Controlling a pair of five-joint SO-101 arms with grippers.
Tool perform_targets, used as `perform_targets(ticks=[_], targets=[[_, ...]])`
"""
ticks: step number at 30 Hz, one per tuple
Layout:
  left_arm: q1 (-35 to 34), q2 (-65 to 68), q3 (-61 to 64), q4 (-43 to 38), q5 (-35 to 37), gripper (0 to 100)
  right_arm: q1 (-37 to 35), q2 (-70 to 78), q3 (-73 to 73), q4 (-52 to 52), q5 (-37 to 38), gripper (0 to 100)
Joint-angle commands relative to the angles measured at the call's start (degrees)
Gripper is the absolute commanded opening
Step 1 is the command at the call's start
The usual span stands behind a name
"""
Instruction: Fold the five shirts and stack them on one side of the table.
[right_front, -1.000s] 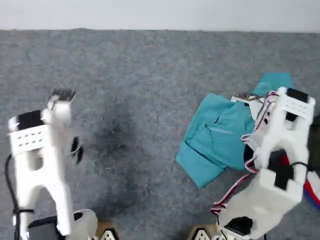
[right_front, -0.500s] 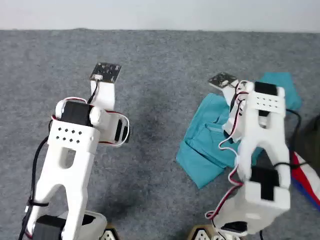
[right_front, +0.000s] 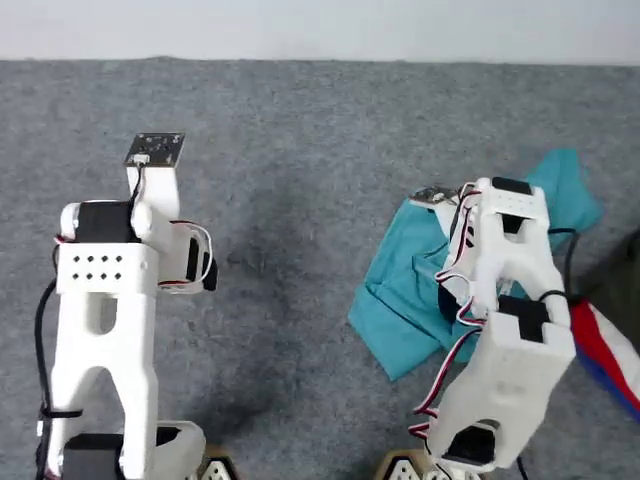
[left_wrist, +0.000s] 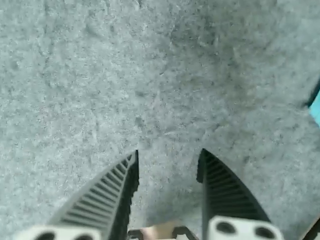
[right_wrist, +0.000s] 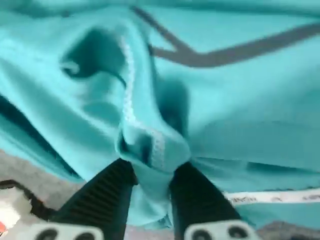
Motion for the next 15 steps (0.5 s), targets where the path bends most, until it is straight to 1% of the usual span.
perform_targets(ticks=[1,5,8,12,15], targets=[[0.0,-0.1,-2.1,1.6,-1.3,19,0.2,-5.9,-3.2,4.3,-0.5,1.0],[2.0,-0.1,-2.1,0.7,-1.3,19,1.5,-13.8,-4.0,9.0,-0.1,0.9],[5.0,-0.1,-2.1,-0.4,-1.3,19,4.4,-19.9,-3.9,14.1,4.0,0.9],[9.8,-0.1,-2.1,-1.8,-1.3,19,14.7,-27.1,-0.6,14.7,11.2,0.9],[13.0,0.0,-2.1,-3.5,-1.2,19,23.5,-30.0,4.4,14.6,19.7,0.9]])
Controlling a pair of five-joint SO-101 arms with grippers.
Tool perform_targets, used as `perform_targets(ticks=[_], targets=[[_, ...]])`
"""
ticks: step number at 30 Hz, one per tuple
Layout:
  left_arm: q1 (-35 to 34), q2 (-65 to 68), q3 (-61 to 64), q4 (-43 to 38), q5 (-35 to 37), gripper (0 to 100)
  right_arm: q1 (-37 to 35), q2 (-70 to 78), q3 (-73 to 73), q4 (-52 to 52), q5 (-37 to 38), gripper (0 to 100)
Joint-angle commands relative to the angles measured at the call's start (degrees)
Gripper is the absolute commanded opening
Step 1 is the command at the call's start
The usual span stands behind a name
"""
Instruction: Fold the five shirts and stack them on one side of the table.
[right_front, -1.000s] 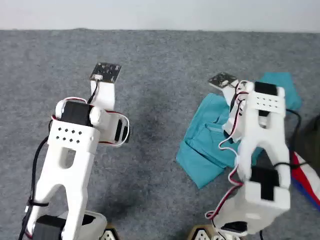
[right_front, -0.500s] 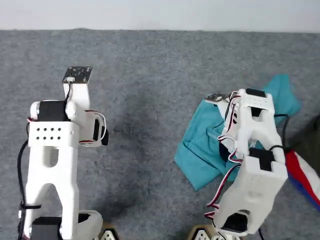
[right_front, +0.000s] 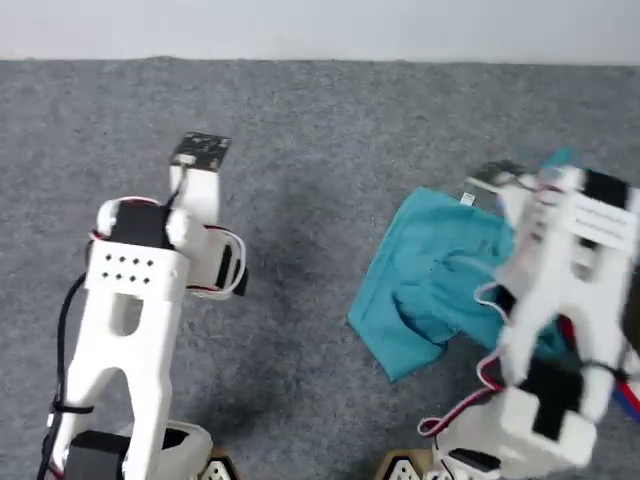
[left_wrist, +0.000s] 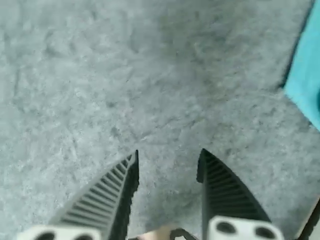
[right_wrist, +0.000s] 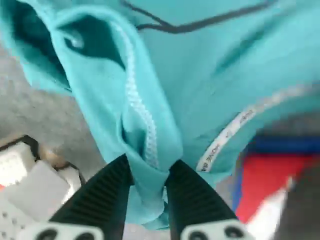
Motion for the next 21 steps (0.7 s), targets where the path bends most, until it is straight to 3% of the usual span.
perform_targets(ticks=[1,7,10,17,21], targets=[[4.7,0.0,-2.1,-3.6,-0.7,19,10.9,-5.1,4.5,2.2,10.5,0.9],[8.8,8.0,-4.1,-9.7,3.3,19,25.2,-5.6,9.7,2.2,25.8,1.3],[11.3,17.1,-11.1,-10.3,7.8,19,27.3,-6.1,8.4,2.0,26.1,7.0],[19.9,43.1,-42.1,-2.6,10.5,19,27.0,-6.2,1.5,2.2,22.0,38.5],[24.0,59.2,-61.1,3.0,10.5,26,26.7,-6.2,-0.7,2.2,21.7,41.6]])
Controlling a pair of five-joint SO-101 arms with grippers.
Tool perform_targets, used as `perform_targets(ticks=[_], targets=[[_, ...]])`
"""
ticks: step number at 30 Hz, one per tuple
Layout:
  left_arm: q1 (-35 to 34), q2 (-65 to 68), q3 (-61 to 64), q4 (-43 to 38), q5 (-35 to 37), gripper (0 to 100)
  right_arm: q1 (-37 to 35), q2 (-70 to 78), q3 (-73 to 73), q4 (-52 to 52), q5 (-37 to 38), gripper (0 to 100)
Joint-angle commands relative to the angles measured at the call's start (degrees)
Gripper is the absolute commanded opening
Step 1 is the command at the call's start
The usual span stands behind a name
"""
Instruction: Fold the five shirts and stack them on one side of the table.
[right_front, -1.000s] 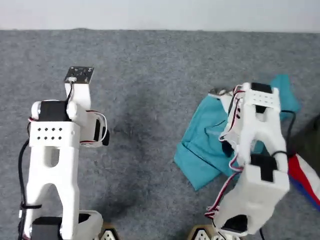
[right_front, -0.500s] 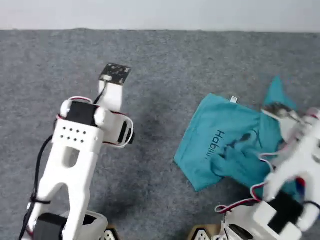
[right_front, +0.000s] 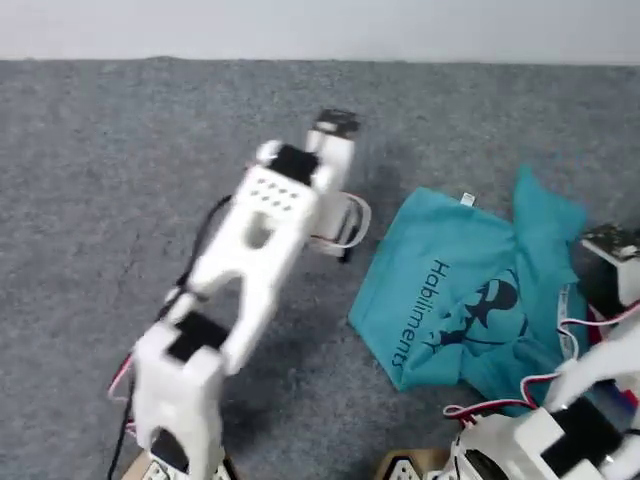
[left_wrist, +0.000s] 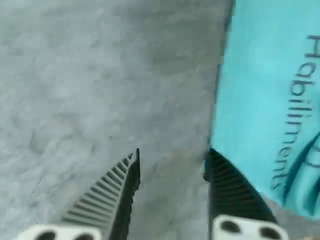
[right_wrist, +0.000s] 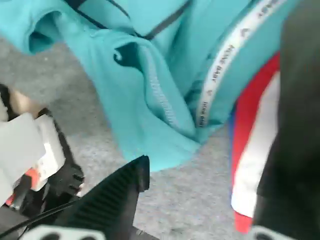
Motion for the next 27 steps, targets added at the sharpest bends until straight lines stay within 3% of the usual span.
perform_targets(ticks=[1,10,19,24,27], targets=[[4.7,16.9,-22.6,5.1,0.9,27,-0.1,-2.5,-3.5,2.2,-0.9,41.6],[6.3,33.8,-39.1,4.7,1.1,27,-1.4,-5.9,-3.2,2.2,-0.9,41.6],[6.4,46.2,-54.6,4.8,0.9,10,-3.4,-6.4,4.4,1.8,-0.9,41.6],[6.7,46.3,-55.2,4.9,0.8,1,-3.1,-6.4,5.9,1.8,-0.9,41.6],[6.5,46.3,-55.2,4.9,0.8,1,-3.1,-6.5,5.6,1.9,-0.9,41.6]])
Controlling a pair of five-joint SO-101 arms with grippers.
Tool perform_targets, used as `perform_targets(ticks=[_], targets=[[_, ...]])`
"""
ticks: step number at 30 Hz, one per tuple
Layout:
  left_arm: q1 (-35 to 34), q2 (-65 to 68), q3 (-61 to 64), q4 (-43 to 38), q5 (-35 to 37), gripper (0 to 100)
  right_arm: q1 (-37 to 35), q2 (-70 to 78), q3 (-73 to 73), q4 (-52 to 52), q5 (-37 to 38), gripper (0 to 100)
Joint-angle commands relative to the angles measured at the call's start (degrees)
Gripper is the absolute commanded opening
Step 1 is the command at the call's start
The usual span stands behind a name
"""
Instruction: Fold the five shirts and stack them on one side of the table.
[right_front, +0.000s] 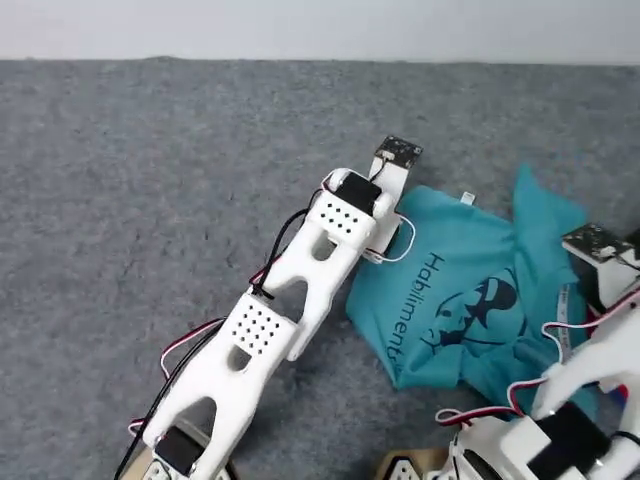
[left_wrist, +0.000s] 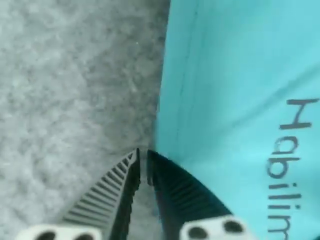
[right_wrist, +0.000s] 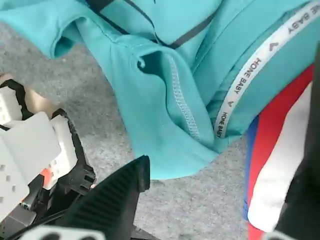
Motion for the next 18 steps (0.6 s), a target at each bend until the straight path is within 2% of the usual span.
perform_targets(ticks=[1,10,12,15,18], targets=[[-0.1,-0.5,-2.2,1.8,0.5,1,-0.4,-2.8,-0.4,1.9,-0.5,41.6],[-5.1,-5.3,-2.2,1.9,0.9,2,-0.4,-2.8,-0.2,2.0,-0.5,41.6],[-4.4,-9.1,-2.0,1.9,1.3,10,-0.4,-2.8,-0.2,2.0,-0.5,41.6],[-2.5,-14.2,0.2,1.9,6.6,23,-0.4,-2.8,-0.2,2.1,-0.5,41.6],[-0.1,-17.4,7.4,1.8,6.9,24,-0.4,-2.8,-0.2,2.2,-0.5,41.6]])
